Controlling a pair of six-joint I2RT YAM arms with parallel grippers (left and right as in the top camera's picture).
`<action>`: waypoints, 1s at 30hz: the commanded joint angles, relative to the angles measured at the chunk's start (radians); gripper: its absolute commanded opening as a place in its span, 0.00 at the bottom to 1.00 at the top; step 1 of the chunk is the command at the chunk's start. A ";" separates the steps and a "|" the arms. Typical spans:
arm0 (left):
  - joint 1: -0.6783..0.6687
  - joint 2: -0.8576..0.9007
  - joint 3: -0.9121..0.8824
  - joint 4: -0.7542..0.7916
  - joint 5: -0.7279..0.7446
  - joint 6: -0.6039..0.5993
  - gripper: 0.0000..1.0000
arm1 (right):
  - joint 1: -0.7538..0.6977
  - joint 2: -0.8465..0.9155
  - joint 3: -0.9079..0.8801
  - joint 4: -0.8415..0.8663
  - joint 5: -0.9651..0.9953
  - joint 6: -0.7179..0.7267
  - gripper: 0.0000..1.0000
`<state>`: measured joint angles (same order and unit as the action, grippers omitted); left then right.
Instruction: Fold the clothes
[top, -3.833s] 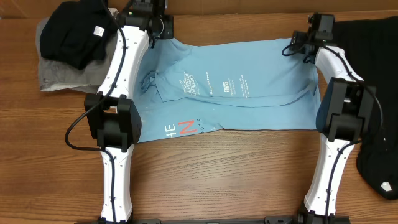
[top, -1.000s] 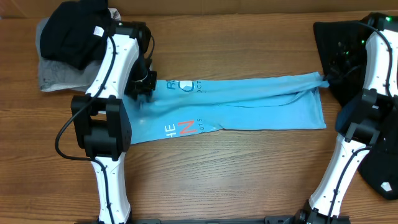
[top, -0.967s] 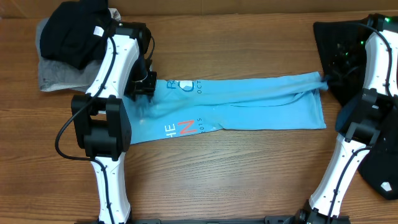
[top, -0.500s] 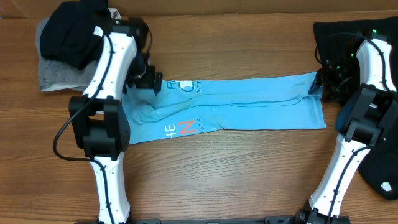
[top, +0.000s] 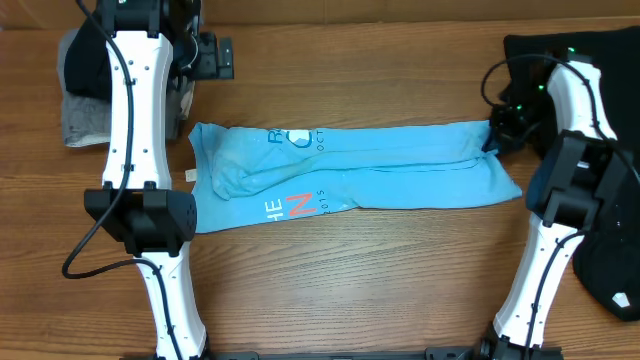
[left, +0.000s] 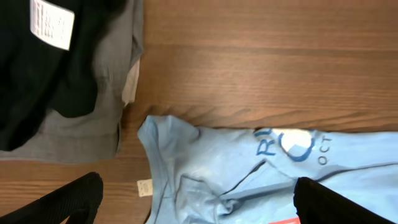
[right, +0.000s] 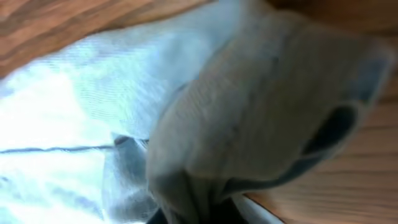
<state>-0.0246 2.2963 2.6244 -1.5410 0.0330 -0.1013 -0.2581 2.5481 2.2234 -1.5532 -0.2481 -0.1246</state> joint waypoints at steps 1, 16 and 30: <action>-0.001 -0.024 0.039 -0.002 0.023 -0.007 1.00 | -0.006 -0.005 -0.011 0.007 -0.015 0.041 0.04; 0.038 -0.024 0.040 0.058 -0.018 -0.007 1.00 | -0.163 -0.107 0.190 -0.068 -0.024 0.046 0.04; 0.079 -0.024 0.040 0.061 -0.019 -0.007 1.00 | 0.098 -0.177 0.251 -0.141 -0.027 0.126 0.04</action>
<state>0.0528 2.2963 2.6396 -1.4803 0.0227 -0.1013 -0.2340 2.4104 2.4565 -1.6947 -0.2626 -0.0521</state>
